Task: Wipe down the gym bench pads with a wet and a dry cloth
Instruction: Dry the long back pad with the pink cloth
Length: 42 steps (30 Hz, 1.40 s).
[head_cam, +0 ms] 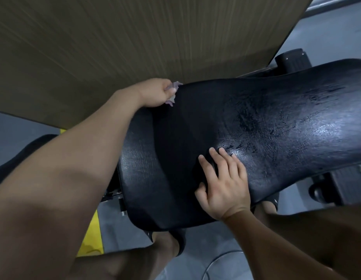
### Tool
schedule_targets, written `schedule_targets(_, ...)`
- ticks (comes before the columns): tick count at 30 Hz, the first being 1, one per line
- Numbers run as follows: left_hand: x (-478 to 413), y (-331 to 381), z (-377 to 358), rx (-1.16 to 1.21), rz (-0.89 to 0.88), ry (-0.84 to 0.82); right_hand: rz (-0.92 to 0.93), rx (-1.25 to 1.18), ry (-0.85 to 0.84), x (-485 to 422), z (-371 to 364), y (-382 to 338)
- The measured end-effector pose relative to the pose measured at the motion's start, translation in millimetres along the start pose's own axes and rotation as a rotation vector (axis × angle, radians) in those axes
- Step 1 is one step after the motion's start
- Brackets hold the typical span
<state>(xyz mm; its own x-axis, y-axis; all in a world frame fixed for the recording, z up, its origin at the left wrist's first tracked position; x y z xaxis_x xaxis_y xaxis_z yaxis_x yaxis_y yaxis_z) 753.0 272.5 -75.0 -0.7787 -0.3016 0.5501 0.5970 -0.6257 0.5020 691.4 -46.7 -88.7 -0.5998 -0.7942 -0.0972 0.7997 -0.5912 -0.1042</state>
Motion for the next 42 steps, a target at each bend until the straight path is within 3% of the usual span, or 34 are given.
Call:
schedule_targets(6, -41, 53, -19, 0.082, -0.111, -0.019, 0.003, -0.017, -0.003, -1, -2, 2)
schedule_targets(11, -65, 126, -51, 0.054, -0.244, -0.143, -0.009, -0.03, -0.006, -1, -2, 2)
schedule_targets(15, -49, 120, -45, -0.022, -0.358, -0.112, -0.008, -0.048, -0.007, -1, 1, 3)
schedule_targets(19, -37, 53, -20, -0.109, -0.148, -0.08, -0.006, -0.057, -0.005, 0, 0, 3)
schedule_targets(22, -43, 47, -15, -0.087, -0.06, -0.106, -0.006, -0.061, 0.005, 0, -1, 3)
schedule_targets(30, -77, 145, -53, -0.109, -0.249, -0.19, -0.008, -0.041, -0.008, 0, -3, 3)
schedule_targets(35, -72, 147, -64, -0.242, -0.373, -0.096, -0.01, -0.031, 0.0, -1, -3, 1)
schedule_targets(42, -32, 69, -29, -0.24, -0.146, 0.022, -0.007, -0.013, 0.01, 0, -1, -1)
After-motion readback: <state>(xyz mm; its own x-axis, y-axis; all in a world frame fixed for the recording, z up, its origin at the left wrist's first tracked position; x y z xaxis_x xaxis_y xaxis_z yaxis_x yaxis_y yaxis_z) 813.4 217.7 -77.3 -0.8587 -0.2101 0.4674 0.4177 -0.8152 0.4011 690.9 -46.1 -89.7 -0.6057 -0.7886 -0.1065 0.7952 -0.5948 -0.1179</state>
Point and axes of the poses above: each hand's wrist, its own x-axis away from the middle knuckle, its own z-axis out of the back of the hand, y = z × x, the point moved 4 cm from there along -x, towards the middle knuckle, and after that the axes turned 12 degrees about x, right-handed, at the moved point
